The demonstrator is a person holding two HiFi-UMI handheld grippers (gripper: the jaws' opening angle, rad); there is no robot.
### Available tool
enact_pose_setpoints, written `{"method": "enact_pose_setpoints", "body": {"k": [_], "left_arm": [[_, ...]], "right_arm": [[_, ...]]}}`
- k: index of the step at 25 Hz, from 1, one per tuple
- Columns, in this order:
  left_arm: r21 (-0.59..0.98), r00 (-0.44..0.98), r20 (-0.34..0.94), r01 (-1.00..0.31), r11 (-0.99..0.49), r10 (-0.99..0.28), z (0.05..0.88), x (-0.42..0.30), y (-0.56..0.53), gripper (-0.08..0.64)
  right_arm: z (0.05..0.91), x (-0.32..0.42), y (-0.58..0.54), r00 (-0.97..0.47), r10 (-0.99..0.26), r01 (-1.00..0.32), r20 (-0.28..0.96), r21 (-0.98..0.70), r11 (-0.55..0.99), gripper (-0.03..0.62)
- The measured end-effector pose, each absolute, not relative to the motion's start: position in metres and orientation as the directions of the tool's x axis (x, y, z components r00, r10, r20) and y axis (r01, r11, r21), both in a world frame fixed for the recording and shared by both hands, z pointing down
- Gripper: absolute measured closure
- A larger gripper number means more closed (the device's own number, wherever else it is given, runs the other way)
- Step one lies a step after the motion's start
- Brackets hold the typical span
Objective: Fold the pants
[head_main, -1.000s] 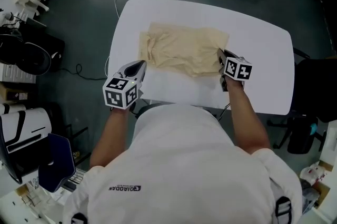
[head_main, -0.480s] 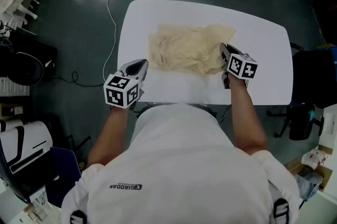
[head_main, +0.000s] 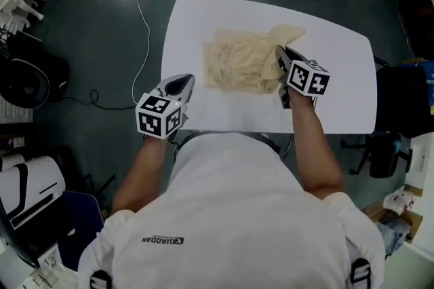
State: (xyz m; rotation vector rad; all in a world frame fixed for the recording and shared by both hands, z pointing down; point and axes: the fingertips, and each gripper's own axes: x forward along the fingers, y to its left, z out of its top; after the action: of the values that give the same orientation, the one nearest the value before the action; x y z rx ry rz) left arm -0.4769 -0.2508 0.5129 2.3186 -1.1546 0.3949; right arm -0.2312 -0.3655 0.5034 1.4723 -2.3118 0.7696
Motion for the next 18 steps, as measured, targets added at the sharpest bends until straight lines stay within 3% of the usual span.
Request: {"method": "enact_pose_setpoints", "body": {"k": [11,18], "left_arm": [[0.348,0.580,0.455,-0.814,-0.465,-0.676,0.519,-0.510,-0.240,0.534],[0.375,0.541,0.474,-0.838,-0.396,-0.695,0.534,-0.534,-0.213,0.534]], "right_arm": [[0.512,-0.333,-0.370,-0.526,-0.662,-0.850,0.534,-0.302,0.432,0.554],[0.561,-0.403,-0.366,-0.544,-0.550,-0.821,0.634,-0.265,0.506,0.554]]}}
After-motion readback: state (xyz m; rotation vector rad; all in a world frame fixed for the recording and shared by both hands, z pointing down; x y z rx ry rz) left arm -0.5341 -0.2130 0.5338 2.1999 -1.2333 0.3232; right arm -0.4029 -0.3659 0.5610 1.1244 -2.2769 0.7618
